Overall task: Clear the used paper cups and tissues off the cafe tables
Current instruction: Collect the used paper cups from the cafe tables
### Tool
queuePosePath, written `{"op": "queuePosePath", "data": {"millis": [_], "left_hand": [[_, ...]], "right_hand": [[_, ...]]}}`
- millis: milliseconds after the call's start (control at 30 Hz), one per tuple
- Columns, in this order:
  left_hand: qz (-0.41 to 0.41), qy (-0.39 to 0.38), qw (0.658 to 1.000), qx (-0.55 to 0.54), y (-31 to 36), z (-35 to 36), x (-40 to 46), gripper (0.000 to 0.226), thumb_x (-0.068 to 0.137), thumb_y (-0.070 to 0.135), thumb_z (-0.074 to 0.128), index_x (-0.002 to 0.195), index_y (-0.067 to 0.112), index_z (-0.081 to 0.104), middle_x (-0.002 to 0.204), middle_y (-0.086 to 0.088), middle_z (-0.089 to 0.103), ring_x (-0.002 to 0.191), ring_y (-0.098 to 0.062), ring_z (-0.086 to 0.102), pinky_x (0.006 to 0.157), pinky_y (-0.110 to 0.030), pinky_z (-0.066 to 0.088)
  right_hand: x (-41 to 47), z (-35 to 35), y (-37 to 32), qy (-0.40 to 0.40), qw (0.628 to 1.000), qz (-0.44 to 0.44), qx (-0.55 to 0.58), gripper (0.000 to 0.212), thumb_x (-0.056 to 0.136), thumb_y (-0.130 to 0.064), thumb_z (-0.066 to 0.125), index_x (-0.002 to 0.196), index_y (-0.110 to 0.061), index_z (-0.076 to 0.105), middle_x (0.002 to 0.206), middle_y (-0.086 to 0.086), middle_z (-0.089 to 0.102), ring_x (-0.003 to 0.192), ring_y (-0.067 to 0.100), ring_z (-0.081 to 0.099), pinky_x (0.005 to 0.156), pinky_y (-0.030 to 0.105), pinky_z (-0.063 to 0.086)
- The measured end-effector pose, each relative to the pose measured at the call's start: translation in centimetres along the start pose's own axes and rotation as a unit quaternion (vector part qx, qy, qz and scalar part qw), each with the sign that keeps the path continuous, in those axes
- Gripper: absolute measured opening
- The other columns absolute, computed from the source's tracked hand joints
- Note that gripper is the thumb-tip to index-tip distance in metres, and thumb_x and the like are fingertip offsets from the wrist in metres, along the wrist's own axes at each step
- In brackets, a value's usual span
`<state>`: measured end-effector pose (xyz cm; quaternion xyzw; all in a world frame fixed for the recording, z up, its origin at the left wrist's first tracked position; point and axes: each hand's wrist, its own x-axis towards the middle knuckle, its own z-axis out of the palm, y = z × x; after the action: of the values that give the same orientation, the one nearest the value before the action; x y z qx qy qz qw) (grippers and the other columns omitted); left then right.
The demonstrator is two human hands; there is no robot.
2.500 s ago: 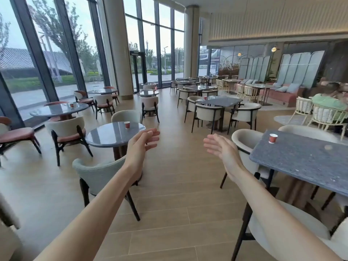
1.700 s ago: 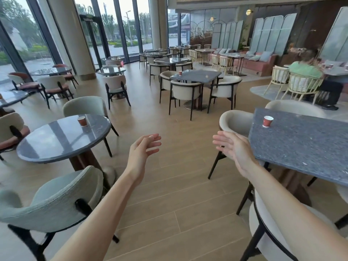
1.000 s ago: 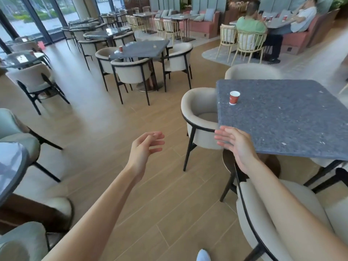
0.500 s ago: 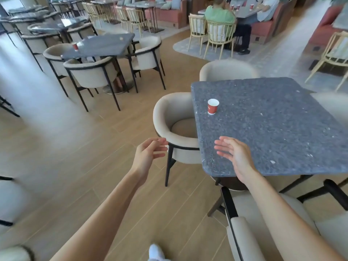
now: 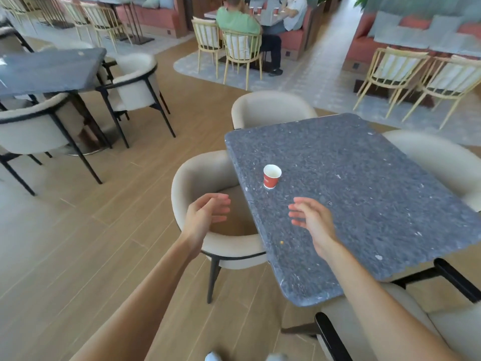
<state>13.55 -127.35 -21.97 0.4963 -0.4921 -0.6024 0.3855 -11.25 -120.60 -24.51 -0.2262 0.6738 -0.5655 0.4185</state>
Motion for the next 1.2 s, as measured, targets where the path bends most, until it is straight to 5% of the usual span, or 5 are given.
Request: {"op": "queuePosePath", "data": {"millis": [300, 467, 767, 1067, 1200], "left_hand": [[-0.063, -0.067, 0.996, 0.017, 0.1, 3.1, 11.6, 0.017, 0.098, 0.018, 0.060, 0.104, 0.009, 0.074, 0.113, -0.013, 0.073, 0.104, -0.032, 0.069, 0.096, -0.046, 0.056], [-0.084, -0.083, 0.992, 0.052, -2.1, 6.2, 19.3, 0.023, 0.100, 0.016, 0.058, 0.114, 0.008, 0.074, 0.120, -0.011, 0.072, 0.102, -0.027, 0.069, 0.091, -0.040, 0.058], [-0.187, -0.131, 0.965, 0.132, -4.7, 12.5, 29.4, 0.024, 0.096, 0.012, 0.057, 0.111, 0.026, 0.071, 0.106, -0.003, 0.068, 0.101, -0.017, 0.062, 0.098, -0.042, 0.053], [-0.216, -0.151, 0.949, 0.171, -6.2, 15.4, 32.6, 0.040, 0.097, 0.016, 0.059, 0.137, 0.016, 0.061, 0.137, -0.002, 0.060, 0.120, -0.024, 0.061, 0.103, -0.044, 0.052], [-0.224, -0.146, 0.947, 0.177, -6.1, 14.9, 32.6, 0.039, 0.097, 0.017, 0.059, 0.136, 0.018, 0.062, 0.135, -0.002, 0.061, 0.118, -0.026, 0.063, 0.101, -0.044, 0.054]], "right_hand": [[8.8, 4.0, 0.9, 0.031, 0.994, 0.053, -0.085, 0.023, 0.094, -0.007, 0.063, 0.117, -0.012, 0.064, 0.101, 0.006, 0.067, 0.086, 0.015, 0.064, 0.076, 0.029, 0.056], [17.4, 5.3, 1.9, -0.010, 0.982, 0.075, -0.173, 0.052, 0.086, -0.009, 0.074, 0.132, -0.021, 0.053, 0.124, 0.006, 0.058, 0.093, 0.017, 0.061, 0.089, 0.041, 0.054], [30.2, 7.4, 3.0, -0.084, 0.906, -0.028, -0.414, 0.096, 0.077, -0.025, 0.087, 0.154, -0.017, 0.030, 0.152, 0.011, 0.033, 0.142, 0.030, 0.033, 0.116, 0.038, 0.028], [33.9, 7.1, 3.6, -0.206, 0.797, -0.045, -0.566, 0.092, 0.083, -0.014, 0.079, 0.156, -0.025, 0.025, 0.157, 0.001, 0.028, 0.137, 0.035, 0.036, 0.099, 0.049, 0.047], [34.2, 7.1, 3.7, -0.200, 0.797, -0.066, -0.566, 0.078, 0.083, -0.015, 0.079, 0.148, -0.025, 0.037, 0.149, 0.000, 0.040, 0.130, 0.029, 0.043, 0.090, 0.043, 0.049]]}}
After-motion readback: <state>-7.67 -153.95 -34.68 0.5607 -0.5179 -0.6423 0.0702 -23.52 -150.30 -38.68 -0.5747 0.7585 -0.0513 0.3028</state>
